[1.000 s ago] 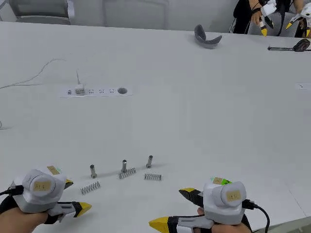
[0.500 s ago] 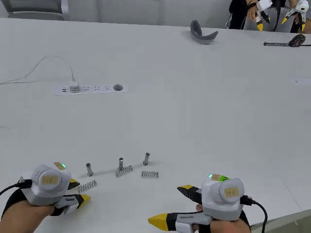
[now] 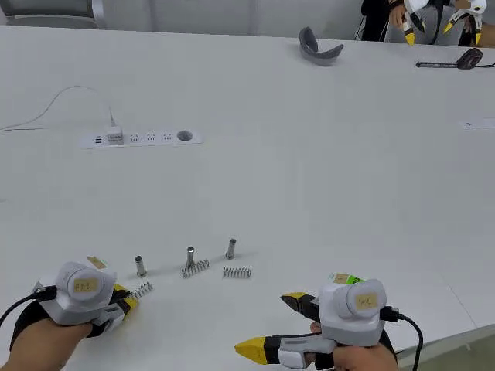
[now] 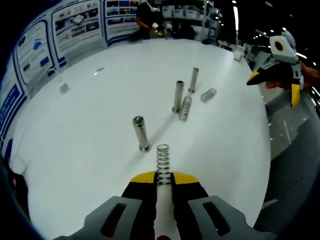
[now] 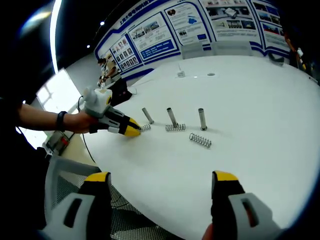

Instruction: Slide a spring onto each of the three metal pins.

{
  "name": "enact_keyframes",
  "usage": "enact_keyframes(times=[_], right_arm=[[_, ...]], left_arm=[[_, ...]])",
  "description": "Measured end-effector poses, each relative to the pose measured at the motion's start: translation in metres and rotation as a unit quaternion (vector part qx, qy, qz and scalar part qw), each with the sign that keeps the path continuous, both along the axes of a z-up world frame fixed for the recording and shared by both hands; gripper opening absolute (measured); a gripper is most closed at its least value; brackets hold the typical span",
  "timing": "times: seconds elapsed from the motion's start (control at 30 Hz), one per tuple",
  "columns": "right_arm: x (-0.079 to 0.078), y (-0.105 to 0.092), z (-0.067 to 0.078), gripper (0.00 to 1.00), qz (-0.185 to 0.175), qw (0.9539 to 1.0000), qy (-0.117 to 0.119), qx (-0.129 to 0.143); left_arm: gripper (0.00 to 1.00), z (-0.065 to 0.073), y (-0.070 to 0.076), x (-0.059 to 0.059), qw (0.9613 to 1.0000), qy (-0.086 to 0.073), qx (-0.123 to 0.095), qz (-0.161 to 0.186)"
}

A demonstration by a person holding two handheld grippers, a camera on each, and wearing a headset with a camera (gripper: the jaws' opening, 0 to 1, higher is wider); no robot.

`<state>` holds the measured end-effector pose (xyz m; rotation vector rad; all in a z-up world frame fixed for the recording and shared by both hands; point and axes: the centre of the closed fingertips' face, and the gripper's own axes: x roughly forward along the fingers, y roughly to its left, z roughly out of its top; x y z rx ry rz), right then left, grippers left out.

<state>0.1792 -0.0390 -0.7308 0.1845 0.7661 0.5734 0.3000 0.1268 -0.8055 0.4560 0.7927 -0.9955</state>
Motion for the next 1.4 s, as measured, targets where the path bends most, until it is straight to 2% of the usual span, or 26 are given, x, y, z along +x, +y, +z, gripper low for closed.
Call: enact_keyframes(times=[0.03, 0.13, 0.2, 0.37, 0.57, 0.77, 1.0, 1.17, 1.4], right_arm=[[0.000, 0.001, 0.000, 0.84, 0.001, 1.0000, 0.000, 0.000], [0.000, 0.004, 0.000, 0.84, 0.007, 1.0000, -0.001, -0.001], [0.000, 0.005, 0.001, 0.84, 0.010, 0.9999, -0.002, -0.001], [0.000, 0.008, 0.002, 0.83, 0.013, 0.9999, -0.004, 0.003], [0.001, 0.010, 0.003, 0.82, 0.013, 0.9998, -0.005, 0.011], [-0.003, 0.014, 0.002, 0.82, 0.014, 0.9998, -0.004, 0.016], [-0.004, 0.018, 0.001, 0.80, 0.018, 0.9996, -0.004, 0.022], [-0.004, 0.022, 0.003, 0.79, 0.022, 0.9993, -0.005, 0.028], [0.001, 0.030, 0.006, 0.78, 0.030, 0.9988, -0.005, 0.037]], left_arm=[[0.11, 0.000, 0.000, -0.001, 1.0000, -0.003, 0.004, -0.002], [0.11, 0.001, 0.000, -0.004, 1.0000, 0.004, 0.005, 0.002], [0.11, 0.003, 0.000, -0.008, 0.9999, 0.010, 0.001, 0.008], [0.10, 0.012, 0.001, -0.016, 0.9998, 0.011, -0.008, 0.011], [0.10, 0.024, 0.008, -0.024, 0.9998, 0.003, -0.014, 0.014], [0.10, 0.035, 0.024, -0.036, 0.9997, 0.000, -0.015, 0.017], [0.10, 0.042, 0.029, -0.052, 0.9999, -0.003, -0.014, 0.007], [0.10, 0.050, 0.027, -0.058, 0.9998, -0.006, -0.020, 0.003], [0.10, 0.062, 0.020, -0.061, 0.9995, -0.015, -0.027, -0.009]])
